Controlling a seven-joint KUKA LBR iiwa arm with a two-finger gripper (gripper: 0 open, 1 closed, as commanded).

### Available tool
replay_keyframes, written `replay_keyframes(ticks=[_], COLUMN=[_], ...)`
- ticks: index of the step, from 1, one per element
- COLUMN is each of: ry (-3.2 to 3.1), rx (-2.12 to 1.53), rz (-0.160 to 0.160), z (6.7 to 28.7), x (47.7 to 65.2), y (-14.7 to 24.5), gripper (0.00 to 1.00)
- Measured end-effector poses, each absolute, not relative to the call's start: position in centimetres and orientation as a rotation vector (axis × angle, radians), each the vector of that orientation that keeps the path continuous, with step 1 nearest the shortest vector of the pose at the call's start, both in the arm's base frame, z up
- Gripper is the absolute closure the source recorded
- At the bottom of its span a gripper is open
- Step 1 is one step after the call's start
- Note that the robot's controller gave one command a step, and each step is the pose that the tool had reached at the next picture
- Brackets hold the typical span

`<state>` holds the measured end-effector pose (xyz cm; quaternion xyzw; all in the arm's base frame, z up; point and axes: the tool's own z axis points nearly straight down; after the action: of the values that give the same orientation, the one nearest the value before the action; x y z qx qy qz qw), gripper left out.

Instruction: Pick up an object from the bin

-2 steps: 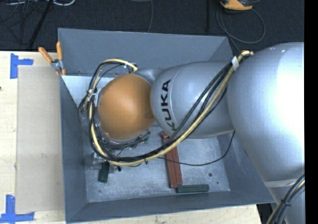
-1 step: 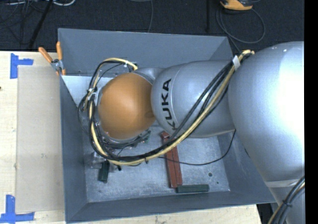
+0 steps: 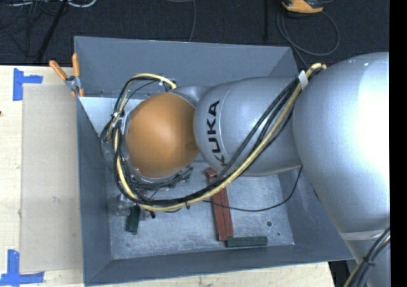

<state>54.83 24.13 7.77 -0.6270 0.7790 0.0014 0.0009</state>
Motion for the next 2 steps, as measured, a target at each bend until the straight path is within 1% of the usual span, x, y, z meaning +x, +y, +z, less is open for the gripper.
replay_keyframes(ticks=[2], ry=[2.449], rx=[-1.967], rz=[0.005], z=[8.29], x=[54.80], y=[24.12], gripper=[1.00])
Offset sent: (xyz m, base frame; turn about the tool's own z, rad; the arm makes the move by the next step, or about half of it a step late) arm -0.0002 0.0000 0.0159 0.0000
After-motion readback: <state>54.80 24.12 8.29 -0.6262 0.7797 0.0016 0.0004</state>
